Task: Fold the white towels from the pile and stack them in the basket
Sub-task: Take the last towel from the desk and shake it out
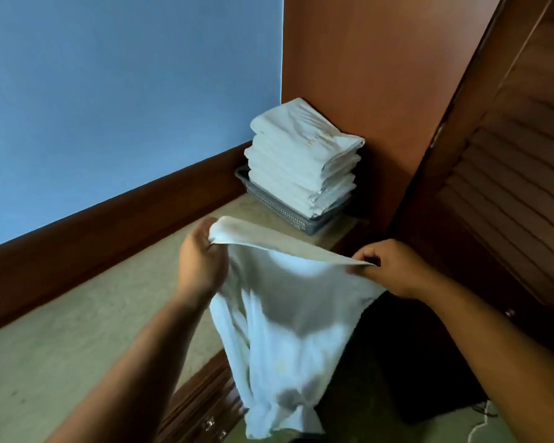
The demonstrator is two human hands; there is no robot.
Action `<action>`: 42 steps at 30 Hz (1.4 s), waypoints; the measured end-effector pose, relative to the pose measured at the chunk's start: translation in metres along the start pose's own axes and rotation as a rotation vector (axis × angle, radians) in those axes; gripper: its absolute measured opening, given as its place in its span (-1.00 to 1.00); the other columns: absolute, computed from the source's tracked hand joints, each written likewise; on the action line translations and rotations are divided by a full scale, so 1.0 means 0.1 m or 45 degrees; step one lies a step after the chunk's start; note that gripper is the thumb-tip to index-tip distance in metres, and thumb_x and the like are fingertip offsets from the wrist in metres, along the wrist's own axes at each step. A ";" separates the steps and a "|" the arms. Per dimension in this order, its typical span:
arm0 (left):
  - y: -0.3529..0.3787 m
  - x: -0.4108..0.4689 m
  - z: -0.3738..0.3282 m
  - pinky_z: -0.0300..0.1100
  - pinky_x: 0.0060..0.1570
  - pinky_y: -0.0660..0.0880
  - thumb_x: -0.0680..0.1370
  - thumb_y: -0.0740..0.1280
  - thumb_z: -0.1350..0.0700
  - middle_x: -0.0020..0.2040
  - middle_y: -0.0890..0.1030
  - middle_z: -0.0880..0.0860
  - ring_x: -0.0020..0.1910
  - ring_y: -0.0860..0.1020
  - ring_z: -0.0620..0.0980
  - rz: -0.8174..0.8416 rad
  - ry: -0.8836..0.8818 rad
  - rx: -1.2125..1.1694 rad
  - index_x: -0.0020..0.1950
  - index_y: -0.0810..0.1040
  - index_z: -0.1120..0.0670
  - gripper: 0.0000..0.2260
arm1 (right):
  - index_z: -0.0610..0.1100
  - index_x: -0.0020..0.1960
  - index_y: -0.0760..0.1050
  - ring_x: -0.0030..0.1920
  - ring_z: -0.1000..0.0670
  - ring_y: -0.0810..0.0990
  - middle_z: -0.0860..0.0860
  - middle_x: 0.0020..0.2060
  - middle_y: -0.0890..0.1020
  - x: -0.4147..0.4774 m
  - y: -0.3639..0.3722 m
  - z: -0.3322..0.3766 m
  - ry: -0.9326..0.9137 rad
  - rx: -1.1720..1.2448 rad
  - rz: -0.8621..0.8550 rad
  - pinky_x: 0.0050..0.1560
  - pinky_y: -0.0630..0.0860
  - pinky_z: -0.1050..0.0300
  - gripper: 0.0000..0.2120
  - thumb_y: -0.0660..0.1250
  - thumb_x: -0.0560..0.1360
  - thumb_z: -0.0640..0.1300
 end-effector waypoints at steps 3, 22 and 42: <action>-0.23 0.13 0.03 -0.05 -0.28 0.53 0.48 0.22 0.29 -0.13 0.61 -0.01 -0.17 0.58 0.03 -0.037 0.143 0.194 0.00 0.55 0.00 -0.77 | -0.08 -0.10 0.60 -0.25 0.12 0.57 0.04 -0.24 0.65 0.14 0.01 -0.01 0.056 0.522 -0.411 -0.19 0.51 0.30 -0.89 0.35 0.59 -0.21; 0.49 -0.64 -0.58 -0.28 -0.41 0.41 0.51 0.39 0.07 -0.33 0.63 -0.06 -0.33 0.58 -0.20 -0.175 0.080 0.526 -0.17 0.65 0.03 -0.91 | 0.27 0.44 0.32 0.01 0.29 0.56 0.31 0.07 0.56 0.28 0.08 0.49 -0.619 -0.027 0.526 -0.02 0.52 0.23 -0.27 0.49 0.34 0.32; 0.66 -1.10 -0.55 -0.39 -0.26 0.45 0.60 0.27 0.07 -0.22 0.63 -0.21 -0.19 0.59 -0.32 -0.182 0.063 0.379 -0.07 0.59 -0.17 -0.83 | 0.35 0.36 0.35 -0.23 0.12 0.55 0.16 -0.26 0.54 0.48 -0.59 0.19 -0.725 -0.001 0.353 -0.19 0.46 0.21 -0.31 0.55 0.31 0.23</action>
Point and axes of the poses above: each hand's wrist, its own x-axis towards the middle knuckle, its own y-axis out of the palm, z = x × y, the point moved 2 cm from there along x, towards the middle knuckle
